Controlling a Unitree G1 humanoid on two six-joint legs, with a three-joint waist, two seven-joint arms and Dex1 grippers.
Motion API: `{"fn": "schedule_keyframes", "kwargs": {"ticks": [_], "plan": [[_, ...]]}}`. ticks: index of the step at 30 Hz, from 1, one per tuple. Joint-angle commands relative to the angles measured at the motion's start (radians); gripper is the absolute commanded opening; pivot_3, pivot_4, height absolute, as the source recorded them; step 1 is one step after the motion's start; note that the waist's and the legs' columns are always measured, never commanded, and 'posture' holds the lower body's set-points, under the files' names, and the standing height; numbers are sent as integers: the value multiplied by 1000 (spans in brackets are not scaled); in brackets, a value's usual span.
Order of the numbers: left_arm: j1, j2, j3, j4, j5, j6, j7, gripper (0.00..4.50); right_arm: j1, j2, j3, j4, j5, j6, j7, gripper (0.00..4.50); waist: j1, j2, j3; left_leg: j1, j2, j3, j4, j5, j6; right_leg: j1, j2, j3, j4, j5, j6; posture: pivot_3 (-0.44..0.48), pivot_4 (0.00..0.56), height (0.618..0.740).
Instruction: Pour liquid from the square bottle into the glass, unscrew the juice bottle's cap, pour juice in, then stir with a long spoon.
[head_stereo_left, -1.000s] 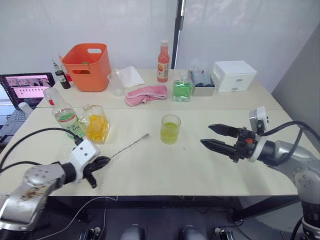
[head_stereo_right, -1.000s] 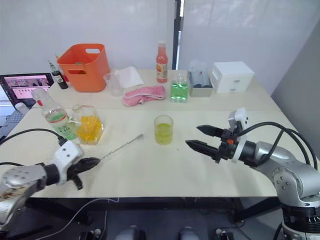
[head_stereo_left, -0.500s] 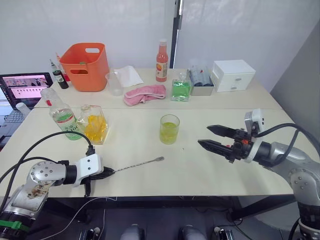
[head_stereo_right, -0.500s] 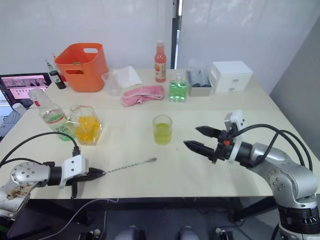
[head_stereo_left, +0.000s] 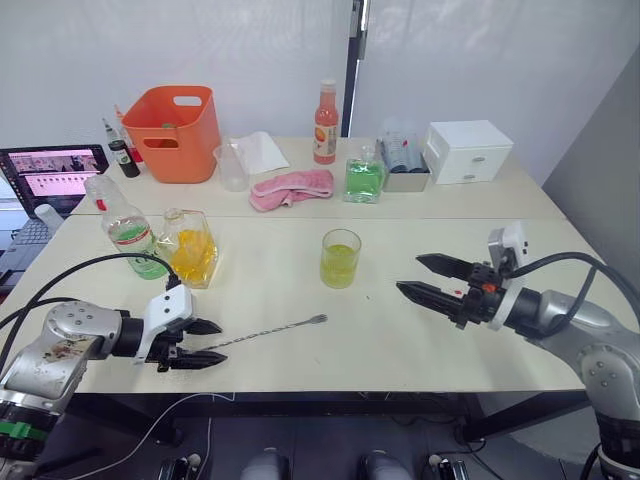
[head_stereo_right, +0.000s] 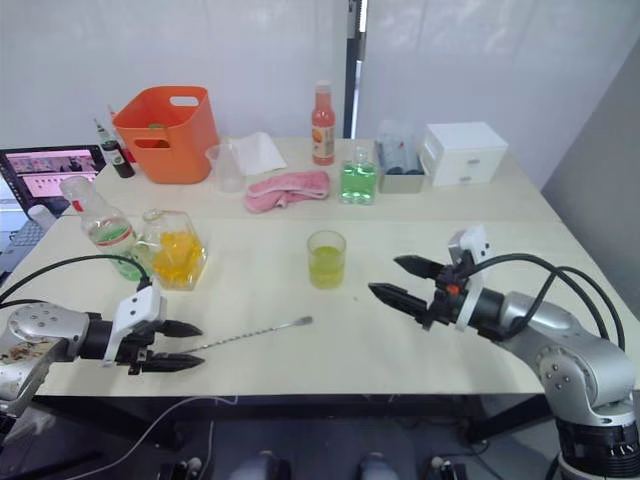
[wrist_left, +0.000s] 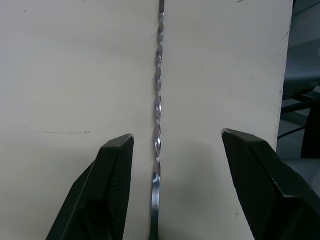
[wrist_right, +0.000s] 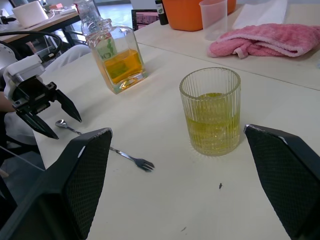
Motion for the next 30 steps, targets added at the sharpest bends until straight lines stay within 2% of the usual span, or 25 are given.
{"fn": "schedule_keyframes", "kwargs": {"ticks": [1,4,10,16,18,22,26,30], "plan": [[-33,7,-29,26,34,15,-14,2966,1,0,-36,-47,27,-5,-12,4500,0,0,0,0,0,0,0,0,0,0,0,0,0,0,0,0,150,715],[-48,7,-59,58,62,-7,-31,2138,5,1,-39,-54,31,-5,-22,4500,1,0,0,0,0,0,0,0,0,0,0,0,0,0,0,0,150,715],[-69,-21,-80,88,63,-48,-76,92,5,3,-37,-63,37,-1,-35,4500,1,0,0,0,0,0,0,0,0,0,0,0,0,0,0,0,150,715],[-75,-30,-67,132,63,-118,-114,35,6,0,-37,-66,42,3,-40,4500,2,0,0,0,0,0,0,0,0,0,0,0,0,0,0,0,150,715],[-93,-32,-42,144,28,-113,-135,35,3,0,-33,-66,46,4,-45,4500,2,0,0,0,0,0,0,0,0,0,0,0,0,0,0,0,150,715],[-133,-45,34,122,-102,3,-164,35,1,2,-29,-64,53,5,-53,4500,3,0,0,-1,0,-1,1,0,0,0,0,0,1,0,0,0,150,715],[-156,-46,128,53,-274,205,-164,35,18,2,-36,-50,54,11,-68,4500,2,-1,0,-1,0,-1,1,0,0,0,0,0,1,0,0,0,150,715],[-165,-95,206,-36,-428,374,-78,35,32,13,-31,-56,89,35,-82,4500,2,-1,0,-1,0,-2,1,0,0,0,0,0,1,0,1,0,150,715]]}}
